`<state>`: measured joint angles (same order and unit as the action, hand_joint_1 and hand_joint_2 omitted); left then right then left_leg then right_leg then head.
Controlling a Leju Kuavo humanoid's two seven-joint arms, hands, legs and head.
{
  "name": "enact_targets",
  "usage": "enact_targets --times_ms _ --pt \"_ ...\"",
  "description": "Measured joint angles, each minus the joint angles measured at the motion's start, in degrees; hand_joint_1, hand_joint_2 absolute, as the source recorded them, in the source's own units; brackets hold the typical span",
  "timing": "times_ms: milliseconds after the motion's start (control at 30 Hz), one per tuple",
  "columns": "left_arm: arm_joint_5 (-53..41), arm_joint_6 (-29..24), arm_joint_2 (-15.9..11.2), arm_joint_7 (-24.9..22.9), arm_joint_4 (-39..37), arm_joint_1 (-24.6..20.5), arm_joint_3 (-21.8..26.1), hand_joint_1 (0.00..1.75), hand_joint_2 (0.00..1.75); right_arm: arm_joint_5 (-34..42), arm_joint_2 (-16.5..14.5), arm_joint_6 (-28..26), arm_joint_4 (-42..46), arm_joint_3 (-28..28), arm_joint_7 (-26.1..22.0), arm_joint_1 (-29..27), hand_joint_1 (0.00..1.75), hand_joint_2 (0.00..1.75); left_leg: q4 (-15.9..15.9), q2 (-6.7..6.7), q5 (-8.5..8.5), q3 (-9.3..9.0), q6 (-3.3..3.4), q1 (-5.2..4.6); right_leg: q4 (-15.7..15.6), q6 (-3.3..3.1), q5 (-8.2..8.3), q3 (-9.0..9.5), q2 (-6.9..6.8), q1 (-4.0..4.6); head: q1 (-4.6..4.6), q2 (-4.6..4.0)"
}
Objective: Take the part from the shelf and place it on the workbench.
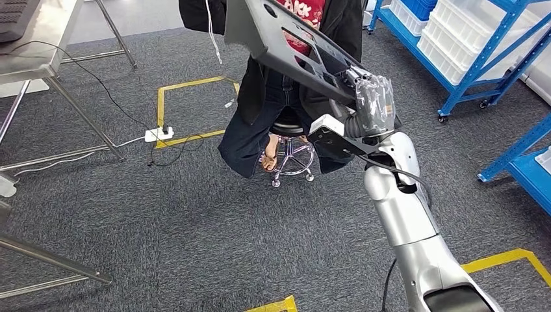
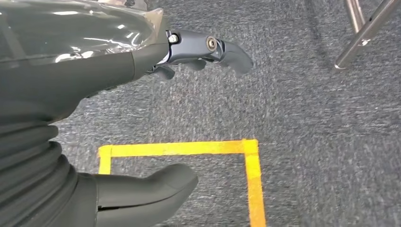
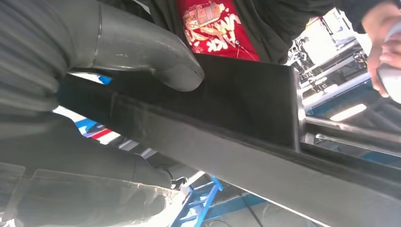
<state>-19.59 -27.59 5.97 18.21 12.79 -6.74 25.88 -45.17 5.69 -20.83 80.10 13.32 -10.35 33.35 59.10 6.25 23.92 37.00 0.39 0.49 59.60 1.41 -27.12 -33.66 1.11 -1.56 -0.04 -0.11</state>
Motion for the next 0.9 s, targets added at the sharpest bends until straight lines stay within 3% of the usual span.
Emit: enact_targets --times_ms 33,100,167,200,233,267,333,400,567,600,700,733,800,833,900 --pt "0.0 0.0 0.0 0.0 0.0 0.0 0.0 0.0 1.75 0.1 -0.1 0.0 -0.1 0.1 -0.1 0.3 1.75 1.75 1.5 -1.5 0.9 0.68 -0.21 -0.04 -0.1 -0.42 0.04 0.06 -0.48 -0.03 -0.11 0.0" --pt "0.0 0.0 0.0 0.0 0.0 -0.2 0.2 0.0 1.75 0.3 -0.1 0.0 -0.4 0.2 -0.2 0.9 1.75 1.75 7.6 -4.81 4.13 3.62 -0.58 -0.11 -0.1 -1.07 -0.03 0.13 -1.5 0.19 -0.36 0.0" --pt "0.1 0.0 0.1 0.0 0.0 -0.2 0.4 0.0 1.75 0.5 -0.1 -0.1 -0.8 0.4 -0.4 1.3 1.75 1.75 14.5 -5.92 6.78 7.19 -0.69 0.05 -0.1 -1.37 -0.17 0.13 -2.68 0.58 -0.37 0.0" --pt "0.2 0.0 0.1 0.0 0.0 -0.2 0.6 0.0 1.75 0.6 -0.2 -0.1 -1.0 0.6 -0.4 1.4 1.75 1.75 15.8 -6.03 6.77 7.92 -0.6 0.08 -0.1 -1.47 -0.25 0.16 -3.31 0.75 -0.36 0.0" --pt "0.3 0.0 0.1 0.0 0.0 -0.2 0.7 0.0 1.75 0.6 -0.2 -0.1 -1.2 0.8 -0.5 1.6 1.75 1.75 14.8 -6.13 5.78 7.54 -0.41 0.06 -0.1 -1.57 -0.33 0.21 -3.89 0.88 -0.36 0.0" --pt "0.3 0.0 0.1 0.0 0.0 -0.2 0.8 0.0 1.75 0.6 -0.4 -0.1 -1.4 1.0 -0.5 1.8 1.75 1.75 11.7 -6.49 4.01 5.92 -0.1 -0.04 -0.1 -1.67 -0.41 0.32 -4.47 1.0 -0.36 0.0" --pt "0.4 0.0 0.0 0.0 0.0 -0.3 0.9 0.0 1.75 0.6 -0.7 -0.1 -1.7 1.3 -0.5 2.5 1.75 1.75 3.9 -8.83 1.03 1.76 0.69 -0.67 -0.1 -1.72 -0.65 0.57 -5.52 1.33 -0.34 0.0" --pt "0.4 0.0 0.0 0.0 0.0 -0.4 1.0 0.0 1.75 0.7 -0.9 -0.1 -2.1 1.6 -0.5 3.1 1.75 1.75 0.2 -10.34 0.26 -0.12 1.22 -1.44 -0.2 -1.48 -0.88 0.73 -6.51 1.54 -0.33 0.0" --pt "0.5 0.0 -0.1 0.0 0.0 -0.4 1.0 0.0 1.75 0.9 -1.0 -0.1 -2.5 1.9 -0.6 3.4 1.75 1.75 0.0 -9.48 0.32 0.04 1.48 -1.79 -0.5 -1.16 -1.0 0.91 -7.51 1.49 -0.32 0.0" --pt "0.5 0.0 -0.2 0.1 0.0 -0.4 1.1 0.0 1.75 0.9 -1.1 -0.1 -2.6 2.0 -0.7 3.6 1.75 1.75 -0.5 -8.95 0.05 -0.28 1.72 -1.66 0.0 -1.02 -1.36 0.78 -6.85 1.48 -0.3 0.0" --pt "0.4 0.0 -0.1 0.4 0.0 -0.5 1.3 0.0 1.75 1.3 -0.8 -0.3 -3.8 2.5 -0.9 4.1 1.75 1.75 -1.8 -4.81 -0.82 -1.23 2.63 -1.01 12.7 -0.54 -6.01 -5.69 -2.11 0.94 -0.09 0.0" --pt "0.3 0.0 -0.1 0.4 0.0 -0.6 1.4 0.0 1.75 1.4 -0.7 -0.4 -4.1 2.6 -0.9 4.1 1.75 1.75 -1.7 -3.42 -0.81 -1.23 2.64 -0.86 15.1 -0.05 -6.34 -7.24 -1.25 0.63 -0.03 0.0" --pt "0.3 0.0 0.0 0.4 0.0 -0.6 1.4 0.0 1.75 1.5 -0.5 -0.5 -4.3 2.6 -0.9 4.2 1.75 1.75 -1.0 -1.62 -0.42 -1.13 2.07 -0.49 8.3 1.75 -2.68 -4.64 -0.41 -0.14 0.0 0.0" --pt "0.2 0.0 0.0 0.4 0.0 -0.6 1.4 0.0 1.75 1.5 -0.5 -0.5 -4.4 2.6 -0.9 4.3 1.75 1.75 -0.5 -0.87 -0.13 -0.92 1.63 -0.38 4.6 2.29 -1.16 -2.99 0.39 -0.37 0.04 0.0" --pt "0.2 0.0 -0.1 0.4 0.0 -0.5 1.4 0.0 1.75 1.5 -0.5 -0.6 -4.5 2.6 -0.9 4.4 1.75 1.75 0.3 0.27 0.22 -0.32 0.86 -0.3 0.9 2.13 0.11 -1.29 1.34 -0.51 0.06 0.0"
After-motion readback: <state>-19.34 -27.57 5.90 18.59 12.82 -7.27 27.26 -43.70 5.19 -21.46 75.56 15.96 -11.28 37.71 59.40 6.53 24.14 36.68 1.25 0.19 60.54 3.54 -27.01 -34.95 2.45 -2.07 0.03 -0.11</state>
